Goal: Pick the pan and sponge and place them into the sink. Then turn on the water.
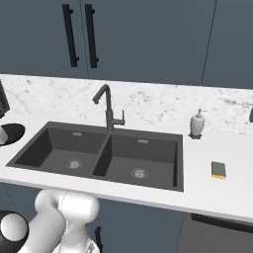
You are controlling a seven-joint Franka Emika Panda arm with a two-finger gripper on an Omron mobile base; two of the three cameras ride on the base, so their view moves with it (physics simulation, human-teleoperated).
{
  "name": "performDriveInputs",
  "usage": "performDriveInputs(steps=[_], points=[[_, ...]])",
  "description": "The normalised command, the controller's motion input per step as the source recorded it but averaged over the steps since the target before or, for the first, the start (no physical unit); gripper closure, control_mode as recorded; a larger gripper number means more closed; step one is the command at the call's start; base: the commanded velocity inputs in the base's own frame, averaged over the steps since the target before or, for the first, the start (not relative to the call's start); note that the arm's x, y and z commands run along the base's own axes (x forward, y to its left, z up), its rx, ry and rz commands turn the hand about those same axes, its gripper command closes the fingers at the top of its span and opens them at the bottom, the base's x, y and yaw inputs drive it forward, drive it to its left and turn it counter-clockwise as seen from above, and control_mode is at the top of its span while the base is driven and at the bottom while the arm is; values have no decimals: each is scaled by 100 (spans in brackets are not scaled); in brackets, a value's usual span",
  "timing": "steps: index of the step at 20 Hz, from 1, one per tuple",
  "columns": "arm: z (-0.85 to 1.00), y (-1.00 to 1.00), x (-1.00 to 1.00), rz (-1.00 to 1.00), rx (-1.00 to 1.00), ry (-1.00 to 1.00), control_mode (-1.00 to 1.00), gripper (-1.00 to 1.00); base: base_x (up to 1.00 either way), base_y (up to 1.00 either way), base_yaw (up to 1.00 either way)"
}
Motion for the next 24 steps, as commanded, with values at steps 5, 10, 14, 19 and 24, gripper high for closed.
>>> performDriveInputs(steps=[5, 10, 14, 19, 24], points=[[-25, 56, 30, -1, 0, 0, -100, -100, 0, 0, 0], [-30, 50, 36, -2, 0, 0, -100, -100, 0, 0, 0], [-31, 46, 19, -2, 3, 0, -100, -100, 0, 0, 0], [-26, 49, 1, -5, 5, 0, -100, -100, 0, 0, 0], [-16, 46, 0, -9, 0, -1, -100, -100, 0, 0, 0]])
